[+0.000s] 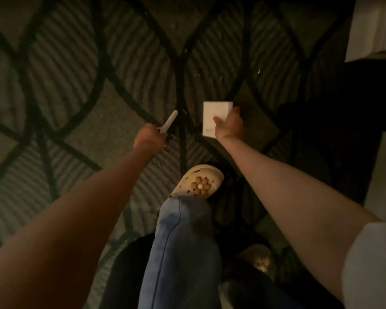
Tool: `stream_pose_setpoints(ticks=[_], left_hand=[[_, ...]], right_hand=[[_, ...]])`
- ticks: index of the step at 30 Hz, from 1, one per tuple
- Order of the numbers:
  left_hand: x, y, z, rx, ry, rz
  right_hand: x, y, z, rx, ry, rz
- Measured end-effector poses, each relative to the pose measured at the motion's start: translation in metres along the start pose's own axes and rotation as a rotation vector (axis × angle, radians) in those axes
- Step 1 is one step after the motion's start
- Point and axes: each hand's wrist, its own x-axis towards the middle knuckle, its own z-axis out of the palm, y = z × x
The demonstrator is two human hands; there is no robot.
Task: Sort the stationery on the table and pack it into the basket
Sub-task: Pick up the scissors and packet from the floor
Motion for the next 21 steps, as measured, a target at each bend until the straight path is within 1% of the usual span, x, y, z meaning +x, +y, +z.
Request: stream_pose_setpoints(ticks=[4, 7, 10, 13, 17, 21], left_hand=[[-0.048, 0.006, -0.035, -0.167, -0.002, -0.001], [-0.091, 0.014, -0.059, -0.262, 0.053, -0.001], [-0.142, 0.032, -0.083, -0.426, 0.1, 0.025], [-0.197, 0.05, -0.113, -0.576, 0.183, 0.077], [-0.278, 0.071, -0.16, -0.632, 0.268, 0.182], [-0.357, 0.09, -0.198, -0.634, 0.292, 0.283]], right_hand=[[-0.057, -0.026, -0.022, 0.077, 0.056, 0.036], [-0.107, -0.05, -0.043, 0.169, 0.067, 0.02], [-0.151, -0.075, -0.071, 0.287, 0.112, -0.024], [-0.195, -0.1, -0.109, 0.39, 0.147, -0.054], [-0.254, -0.126, -0.172, 0.515, 0.201, -0.099], [-0.317, -0.143, -0.233, 0.609, 0.228, -0.151]])
